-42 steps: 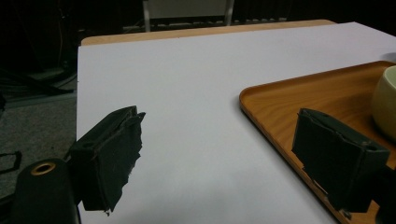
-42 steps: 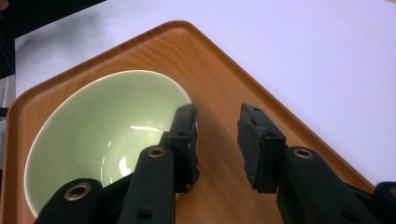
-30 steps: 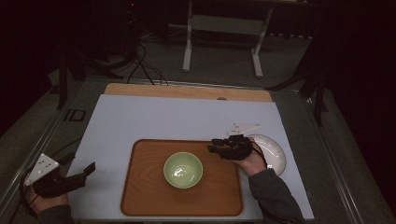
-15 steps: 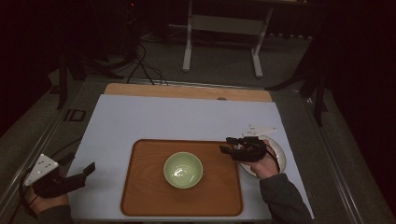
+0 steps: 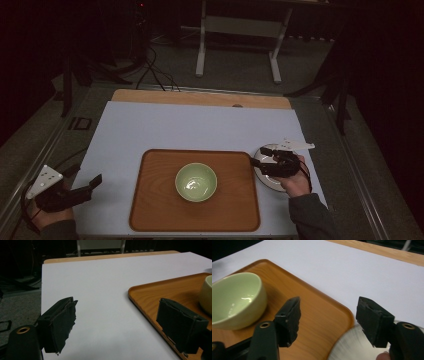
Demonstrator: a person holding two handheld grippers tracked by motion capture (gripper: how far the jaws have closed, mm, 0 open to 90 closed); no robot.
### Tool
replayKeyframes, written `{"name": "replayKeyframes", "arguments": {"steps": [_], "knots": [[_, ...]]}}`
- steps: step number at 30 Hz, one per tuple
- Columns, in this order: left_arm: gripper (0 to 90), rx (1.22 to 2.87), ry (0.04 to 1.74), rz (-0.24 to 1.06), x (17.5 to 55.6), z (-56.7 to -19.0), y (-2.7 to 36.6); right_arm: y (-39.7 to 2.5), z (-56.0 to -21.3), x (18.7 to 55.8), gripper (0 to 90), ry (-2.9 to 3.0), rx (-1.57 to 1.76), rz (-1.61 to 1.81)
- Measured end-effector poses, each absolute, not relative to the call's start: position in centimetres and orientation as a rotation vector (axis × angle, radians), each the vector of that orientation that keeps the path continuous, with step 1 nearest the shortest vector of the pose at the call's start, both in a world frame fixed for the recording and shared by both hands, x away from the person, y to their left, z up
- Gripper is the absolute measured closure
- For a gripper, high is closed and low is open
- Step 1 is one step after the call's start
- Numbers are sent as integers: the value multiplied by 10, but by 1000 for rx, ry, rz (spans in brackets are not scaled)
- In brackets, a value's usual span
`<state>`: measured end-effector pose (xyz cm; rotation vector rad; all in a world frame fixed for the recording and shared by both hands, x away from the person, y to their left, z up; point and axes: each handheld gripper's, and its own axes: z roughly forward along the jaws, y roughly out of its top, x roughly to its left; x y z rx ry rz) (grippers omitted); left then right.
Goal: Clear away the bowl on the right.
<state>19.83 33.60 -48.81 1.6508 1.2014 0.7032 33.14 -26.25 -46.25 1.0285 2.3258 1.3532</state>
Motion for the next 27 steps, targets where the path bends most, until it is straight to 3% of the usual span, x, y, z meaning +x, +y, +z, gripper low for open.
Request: {"name": "replayKeyframes", "arguments": {"steps": [16,27], "knots": [[156,1664,1190,700,199,-488,335,-304,-467,320,254,2160,1129,1342],[155,1665,1197,701,200,-488,334,-319,-471,314,143,2105,1180,1356]]}}
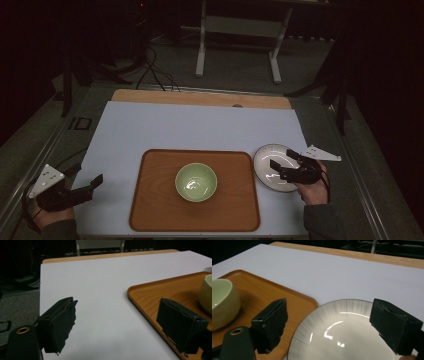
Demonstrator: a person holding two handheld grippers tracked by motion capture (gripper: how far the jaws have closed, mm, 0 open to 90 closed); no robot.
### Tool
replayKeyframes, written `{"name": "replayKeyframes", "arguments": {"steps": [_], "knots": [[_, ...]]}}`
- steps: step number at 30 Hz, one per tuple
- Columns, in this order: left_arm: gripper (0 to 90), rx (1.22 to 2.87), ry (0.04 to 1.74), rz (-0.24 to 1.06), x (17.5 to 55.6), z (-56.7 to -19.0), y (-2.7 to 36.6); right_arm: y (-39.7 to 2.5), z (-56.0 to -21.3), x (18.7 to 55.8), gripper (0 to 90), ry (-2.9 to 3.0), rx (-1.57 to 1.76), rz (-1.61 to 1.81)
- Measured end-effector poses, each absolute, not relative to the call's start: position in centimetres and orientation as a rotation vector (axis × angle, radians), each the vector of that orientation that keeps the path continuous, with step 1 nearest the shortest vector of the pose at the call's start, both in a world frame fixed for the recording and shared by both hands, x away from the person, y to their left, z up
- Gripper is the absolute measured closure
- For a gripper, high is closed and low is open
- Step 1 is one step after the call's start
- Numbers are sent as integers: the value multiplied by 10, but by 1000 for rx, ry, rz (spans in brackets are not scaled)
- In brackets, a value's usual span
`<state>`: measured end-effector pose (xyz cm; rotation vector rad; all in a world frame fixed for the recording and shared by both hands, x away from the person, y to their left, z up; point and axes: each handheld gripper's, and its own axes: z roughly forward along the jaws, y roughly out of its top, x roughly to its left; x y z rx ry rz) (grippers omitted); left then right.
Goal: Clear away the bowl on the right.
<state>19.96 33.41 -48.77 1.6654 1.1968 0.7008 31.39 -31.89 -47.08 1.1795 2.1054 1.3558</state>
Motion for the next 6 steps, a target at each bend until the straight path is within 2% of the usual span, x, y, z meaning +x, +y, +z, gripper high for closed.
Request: {"name": "replayKeyframes", "arguments": {"steps": [6], "knots": [[152,1671,1205,694,201,-489,334,-331,-473,311,140,2061,1248,1375]]}}
